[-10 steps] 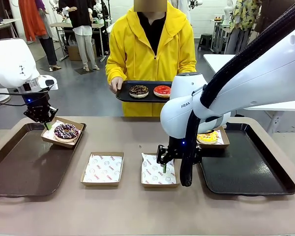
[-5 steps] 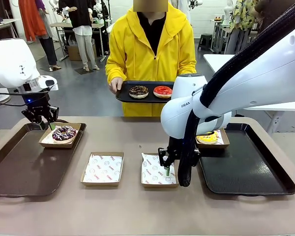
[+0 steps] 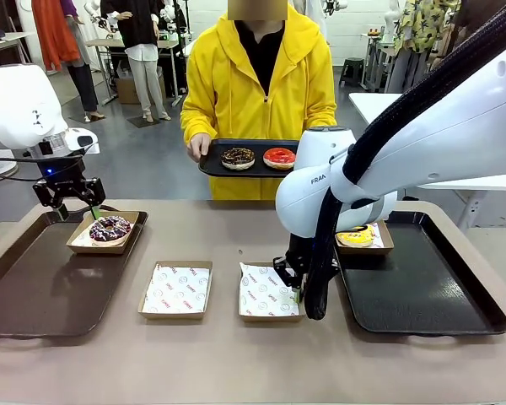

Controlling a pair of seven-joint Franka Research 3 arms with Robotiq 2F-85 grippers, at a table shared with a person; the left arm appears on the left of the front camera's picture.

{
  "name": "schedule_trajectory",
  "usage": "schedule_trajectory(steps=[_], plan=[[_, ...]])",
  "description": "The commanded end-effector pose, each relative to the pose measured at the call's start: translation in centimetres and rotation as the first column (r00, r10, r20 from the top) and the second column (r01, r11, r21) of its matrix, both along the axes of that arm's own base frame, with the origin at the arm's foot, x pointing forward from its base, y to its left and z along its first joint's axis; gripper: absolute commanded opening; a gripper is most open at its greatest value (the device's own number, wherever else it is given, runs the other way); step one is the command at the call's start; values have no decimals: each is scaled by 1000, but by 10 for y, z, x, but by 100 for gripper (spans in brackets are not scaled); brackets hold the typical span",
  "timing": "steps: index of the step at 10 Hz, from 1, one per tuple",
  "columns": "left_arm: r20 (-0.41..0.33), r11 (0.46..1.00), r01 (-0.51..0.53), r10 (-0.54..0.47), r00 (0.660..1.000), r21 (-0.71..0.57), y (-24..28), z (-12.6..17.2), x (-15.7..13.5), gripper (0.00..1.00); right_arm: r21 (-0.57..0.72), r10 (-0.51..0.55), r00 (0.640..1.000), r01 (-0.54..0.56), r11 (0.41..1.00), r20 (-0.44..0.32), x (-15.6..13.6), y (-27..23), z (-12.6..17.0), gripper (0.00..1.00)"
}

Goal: Individually package the donuts and arrange them on the tray.
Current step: Place the picked Paper togo box on the Handle tray while simultaneously picking up another Paper togo box from the table with the other hand.

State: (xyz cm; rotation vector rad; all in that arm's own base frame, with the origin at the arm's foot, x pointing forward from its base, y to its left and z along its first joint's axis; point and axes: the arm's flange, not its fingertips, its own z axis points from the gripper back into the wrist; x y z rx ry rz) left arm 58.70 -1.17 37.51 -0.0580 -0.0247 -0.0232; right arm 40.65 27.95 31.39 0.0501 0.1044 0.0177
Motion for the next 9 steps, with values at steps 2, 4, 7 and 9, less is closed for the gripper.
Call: schedule_trajectory(steps=[2, 4, 7, 9], plan=[[-10, 1000, 10, -11, 1000, -21, 2, 5, -3, 100, 31, -12, 1000, 12, 999, 8, -2, -3, -3, 0], [-11, 1000, 11, -11, 1000, -29, 3, 7, -5, 100, 33, -16, 1000, 15, 999, 12, -2, -3, -2, 0], [23, 987, 40, -37, 999, -155, 15, 28, -28, 100, 6, 37, 999, -37, 999, 26, -8, -10, 38, 0], [87, 958, 65, -42, 995, -280, 37, 49, -54, 100, 5, 47, 998, -47, 999, 38, -5, -20, 83, 0]])
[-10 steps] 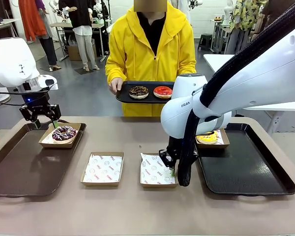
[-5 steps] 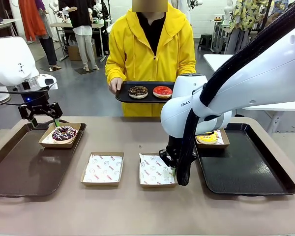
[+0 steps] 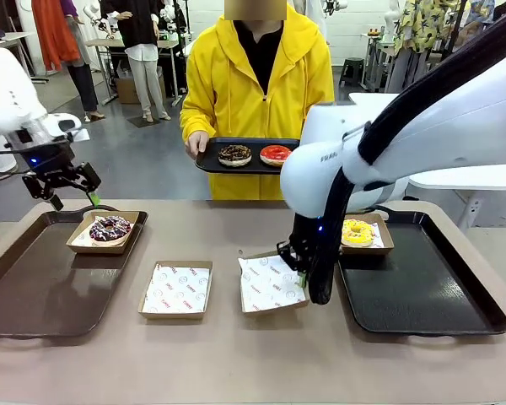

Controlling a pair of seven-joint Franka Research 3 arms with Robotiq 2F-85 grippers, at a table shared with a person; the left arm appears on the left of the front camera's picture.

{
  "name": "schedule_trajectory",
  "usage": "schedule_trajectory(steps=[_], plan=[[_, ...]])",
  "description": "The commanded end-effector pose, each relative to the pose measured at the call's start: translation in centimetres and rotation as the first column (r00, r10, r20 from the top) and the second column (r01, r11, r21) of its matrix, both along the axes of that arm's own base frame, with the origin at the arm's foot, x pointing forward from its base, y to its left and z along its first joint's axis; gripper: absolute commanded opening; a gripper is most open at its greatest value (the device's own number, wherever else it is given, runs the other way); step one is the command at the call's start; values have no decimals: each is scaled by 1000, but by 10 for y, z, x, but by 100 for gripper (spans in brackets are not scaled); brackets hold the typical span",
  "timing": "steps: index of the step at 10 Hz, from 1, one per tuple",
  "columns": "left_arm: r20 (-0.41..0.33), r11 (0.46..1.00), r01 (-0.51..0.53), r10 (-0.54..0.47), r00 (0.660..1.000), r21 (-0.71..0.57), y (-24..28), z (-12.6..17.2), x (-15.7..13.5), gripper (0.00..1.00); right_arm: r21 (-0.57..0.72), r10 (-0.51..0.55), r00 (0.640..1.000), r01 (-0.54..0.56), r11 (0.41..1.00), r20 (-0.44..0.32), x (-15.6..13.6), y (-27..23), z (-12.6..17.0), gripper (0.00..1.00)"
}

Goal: Individually package the donuts and arrange them on the tray.
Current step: Place the picked Paper togo box on the Handle tray while simultaneously picking up another Paper togo box from the table with the other hand.

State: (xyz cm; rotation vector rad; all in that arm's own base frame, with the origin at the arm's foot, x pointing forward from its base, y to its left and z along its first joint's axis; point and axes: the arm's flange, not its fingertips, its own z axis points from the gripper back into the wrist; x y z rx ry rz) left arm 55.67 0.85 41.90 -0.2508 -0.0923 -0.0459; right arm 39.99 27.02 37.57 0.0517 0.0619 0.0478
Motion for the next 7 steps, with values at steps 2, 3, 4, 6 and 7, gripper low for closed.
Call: schedule_trajectory(steps=[2, 3, 4, 6, 7], plan=[[70, 973, 27, -11, 997, -229, 50, 24, -51, 100, -31, 16, 999, -15, 999, 47, 5, -17, 75, 0], [91, 941, 30, 1, 996, -337, 68, 31, -65, 100, -16, 49, 997, -48, 999, 53, 12, -18, 98, 0], [65, 901, 4, 27, 998, -434, 89, 39, -78, 100, 7, 35, 997, -35, 999, 62, 24, -17, 120, 0], [-6, 796, -75, 90, 996, -600, 136, 51, -109, 100, 7, 23, 999, -24, 1000, 48, 54, -8, 154, 0], [-24, 744, -103, 116, 993, -661, 155, 54, -123, 100, 13, 26, 999, -27, 1000, 36, 69, -4, 164, 0]])
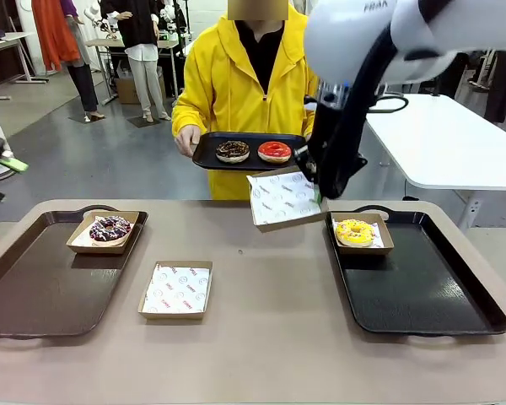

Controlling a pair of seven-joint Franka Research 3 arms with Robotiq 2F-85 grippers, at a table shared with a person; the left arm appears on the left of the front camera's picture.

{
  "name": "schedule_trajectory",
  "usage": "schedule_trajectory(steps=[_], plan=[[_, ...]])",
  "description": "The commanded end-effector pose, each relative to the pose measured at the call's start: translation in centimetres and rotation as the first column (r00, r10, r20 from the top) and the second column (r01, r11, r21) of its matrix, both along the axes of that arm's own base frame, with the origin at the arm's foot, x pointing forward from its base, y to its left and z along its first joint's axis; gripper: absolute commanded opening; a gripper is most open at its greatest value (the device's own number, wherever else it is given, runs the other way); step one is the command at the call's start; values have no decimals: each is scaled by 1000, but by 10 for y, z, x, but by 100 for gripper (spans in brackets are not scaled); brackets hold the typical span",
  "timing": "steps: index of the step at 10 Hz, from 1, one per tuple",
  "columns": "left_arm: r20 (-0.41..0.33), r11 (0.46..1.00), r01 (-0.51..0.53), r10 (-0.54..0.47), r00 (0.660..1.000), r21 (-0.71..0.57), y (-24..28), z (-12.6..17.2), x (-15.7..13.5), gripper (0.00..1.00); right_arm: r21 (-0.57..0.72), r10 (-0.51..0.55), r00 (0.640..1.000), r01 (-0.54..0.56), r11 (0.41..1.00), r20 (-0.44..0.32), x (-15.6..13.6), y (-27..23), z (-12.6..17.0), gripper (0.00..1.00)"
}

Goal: Individually package the donuts and arrange them on the tray.
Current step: Place the picked Paper togo box on the Handle tray while simultaneously picking up another Paper togo box from the table with the other hand.

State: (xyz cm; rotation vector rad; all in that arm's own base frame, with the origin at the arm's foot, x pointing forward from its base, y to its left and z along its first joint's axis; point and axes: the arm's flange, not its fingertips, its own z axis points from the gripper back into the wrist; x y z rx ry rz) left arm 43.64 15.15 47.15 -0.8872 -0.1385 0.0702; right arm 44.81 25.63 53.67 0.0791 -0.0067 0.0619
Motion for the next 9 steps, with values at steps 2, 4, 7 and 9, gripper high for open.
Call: schedule_trajectory(steps=[2, 4, 7, 9], plan=[[-64, 974, -63, 50, 997, -218, 52, 1, -25, 100, -4, 22, 999, -22, 1000, -44, 54, 17, 12, 0], [-71, 959, -75, 58, 996, -272, 62, -13, -37, 100, -7, 19, 997, -20, 1000, -70, 82, 21, 4, 0], [-70, 951, -102, 85, 994, -291, 72, -26, -51, 100, 18, 13, 996, -11, 1000, -91, 113, 23, -10, 0], [-69, 968, -144, 133, 989, -204, 65, -32, -42, 100, 9, 2, 995, -1, 1000, -102, 120, 26, -20, 0]])
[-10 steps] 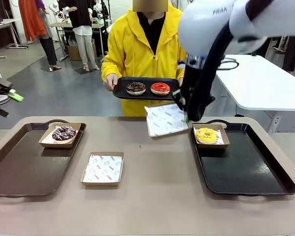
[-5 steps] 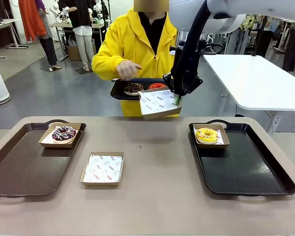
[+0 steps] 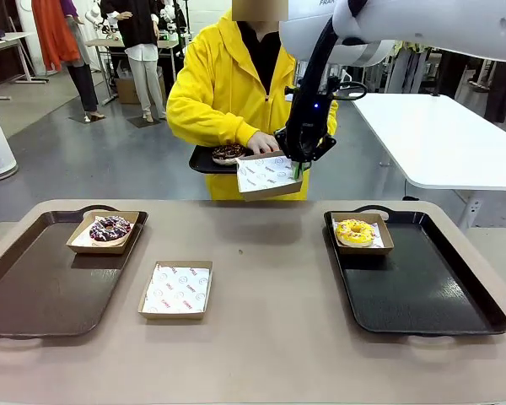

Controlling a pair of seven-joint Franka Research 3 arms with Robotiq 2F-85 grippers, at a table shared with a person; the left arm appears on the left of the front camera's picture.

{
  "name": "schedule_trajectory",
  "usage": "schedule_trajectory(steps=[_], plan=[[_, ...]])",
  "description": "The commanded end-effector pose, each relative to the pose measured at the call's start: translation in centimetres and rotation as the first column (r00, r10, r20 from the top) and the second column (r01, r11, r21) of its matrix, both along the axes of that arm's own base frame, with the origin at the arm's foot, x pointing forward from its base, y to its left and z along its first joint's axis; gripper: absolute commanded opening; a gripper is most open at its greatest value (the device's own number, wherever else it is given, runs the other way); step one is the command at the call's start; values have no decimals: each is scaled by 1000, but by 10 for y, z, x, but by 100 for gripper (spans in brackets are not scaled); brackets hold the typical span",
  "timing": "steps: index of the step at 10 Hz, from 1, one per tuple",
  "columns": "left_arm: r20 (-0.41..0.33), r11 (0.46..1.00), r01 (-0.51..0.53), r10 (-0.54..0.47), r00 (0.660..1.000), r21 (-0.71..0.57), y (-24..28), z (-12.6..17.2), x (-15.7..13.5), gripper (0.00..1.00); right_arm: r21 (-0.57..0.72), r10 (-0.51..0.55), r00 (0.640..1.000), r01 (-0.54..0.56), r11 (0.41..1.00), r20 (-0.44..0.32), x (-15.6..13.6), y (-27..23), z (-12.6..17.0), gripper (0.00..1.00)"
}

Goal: Individually package the donuts and arrange them on the tray.
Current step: Place the picked Paper togo box on the Handle tray while simultaneously picking up another Paper togo box from the table with the other hand.

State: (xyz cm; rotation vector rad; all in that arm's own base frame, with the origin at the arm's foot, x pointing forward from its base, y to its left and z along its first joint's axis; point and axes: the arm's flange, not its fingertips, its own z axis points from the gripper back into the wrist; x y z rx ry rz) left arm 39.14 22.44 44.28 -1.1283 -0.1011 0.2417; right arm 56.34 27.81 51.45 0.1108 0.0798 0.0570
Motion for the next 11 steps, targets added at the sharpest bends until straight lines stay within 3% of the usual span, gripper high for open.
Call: schedule_trajectory(steps=[1, 11], plan=[[-3, 1000, 15, -15, 1000, -21, 0, 2, -3, 100, -11, 35, 999, -35, 999, -15, 6, 4, -8, 0], [-3, 1000, 15, -15, 1000, -21, 0, 2, -3, 100, 0, 0, 1000, 0, 1000, 0, 0, 0, 0, 0]])
